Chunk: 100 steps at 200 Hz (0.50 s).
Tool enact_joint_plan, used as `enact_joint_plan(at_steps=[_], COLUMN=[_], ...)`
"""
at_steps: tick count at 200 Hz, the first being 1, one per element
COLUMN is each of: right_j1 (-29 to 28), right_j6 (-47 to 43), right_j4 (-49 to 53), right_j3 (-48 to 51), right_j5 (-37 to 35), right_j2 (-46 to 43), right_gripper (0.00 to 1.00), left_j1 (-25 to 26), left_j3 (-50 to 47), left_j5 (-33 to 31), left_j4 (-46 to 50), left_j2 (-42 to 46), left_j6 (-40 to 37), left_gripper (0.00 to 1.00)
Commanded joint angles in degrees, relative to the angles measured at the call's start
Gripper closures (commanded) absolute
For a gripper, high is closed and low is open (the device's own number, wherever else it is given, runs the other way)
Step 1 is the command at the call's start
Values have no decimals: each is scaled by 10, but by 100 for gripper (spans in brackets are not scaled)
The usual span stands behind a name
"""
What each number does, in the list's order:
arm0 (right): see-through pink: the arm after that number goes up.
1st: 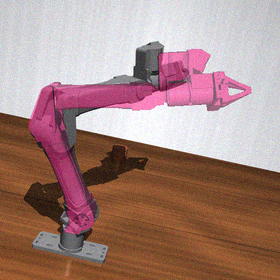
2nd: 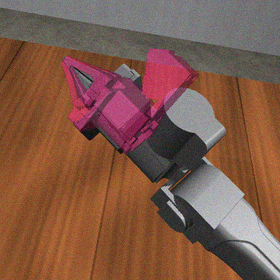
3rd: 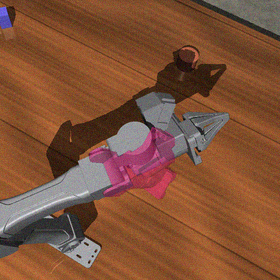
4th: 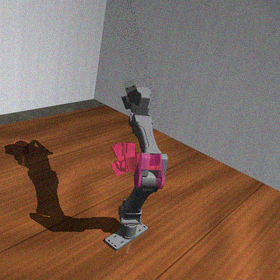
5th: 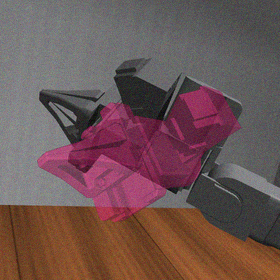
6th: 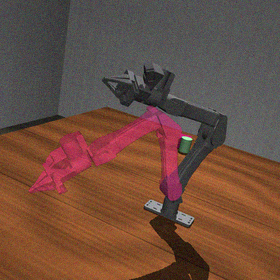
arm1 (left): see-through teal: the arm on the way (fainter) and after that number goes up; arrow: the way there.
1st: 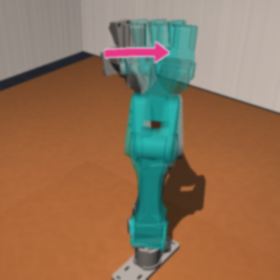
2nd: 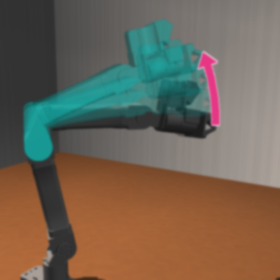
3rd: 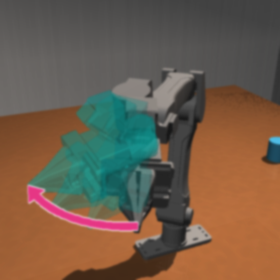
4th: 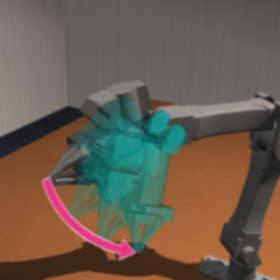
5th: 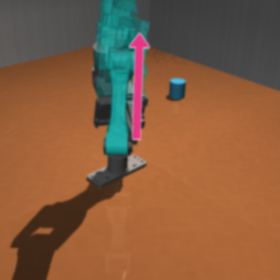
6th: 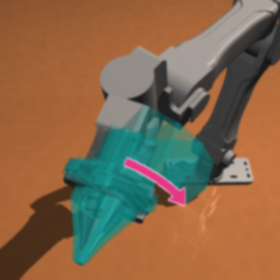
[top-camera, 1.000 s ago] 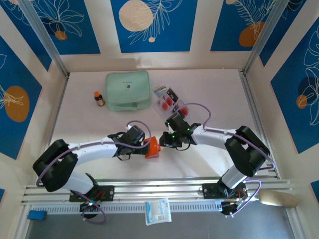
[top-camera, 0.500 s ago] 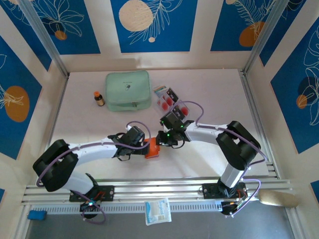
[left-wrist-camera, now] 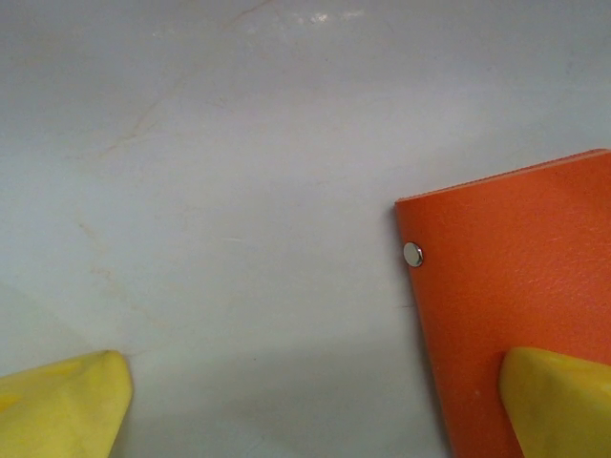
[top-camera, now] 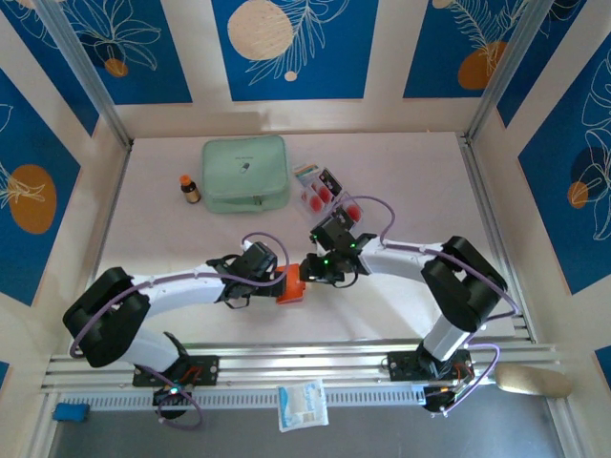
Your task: Put the credit cards into the card holder
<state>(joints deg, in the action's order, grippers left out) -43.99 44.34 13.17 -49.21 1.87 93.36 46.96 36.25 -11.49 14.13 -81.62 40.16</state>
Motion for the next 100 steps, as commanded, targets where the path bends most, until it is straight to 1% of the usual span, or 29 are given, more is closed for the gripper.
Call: enact_joint_plan(at_steps=[1,23,58,100], right_j1=[10,15,14,6], right_j6=[6,6,0,-2], right_j4=[15,16,22,25], right_j3=[18,21,5,-12], right_j5=[-4,-4,0,-1], right_j2=[-30,-34,-9,11], right_gripper=[66,67,67,67], left_j1=[3,2,2,2], left_j3=[-13,-14,-14,-23], left_j5=[-7,-8,-13,-20], left_j4=[4,5,6,5], left_j2=[-14,-14,-11,23], left_j6=[4,4,8,18], left_gripper=[0,0,0,0])
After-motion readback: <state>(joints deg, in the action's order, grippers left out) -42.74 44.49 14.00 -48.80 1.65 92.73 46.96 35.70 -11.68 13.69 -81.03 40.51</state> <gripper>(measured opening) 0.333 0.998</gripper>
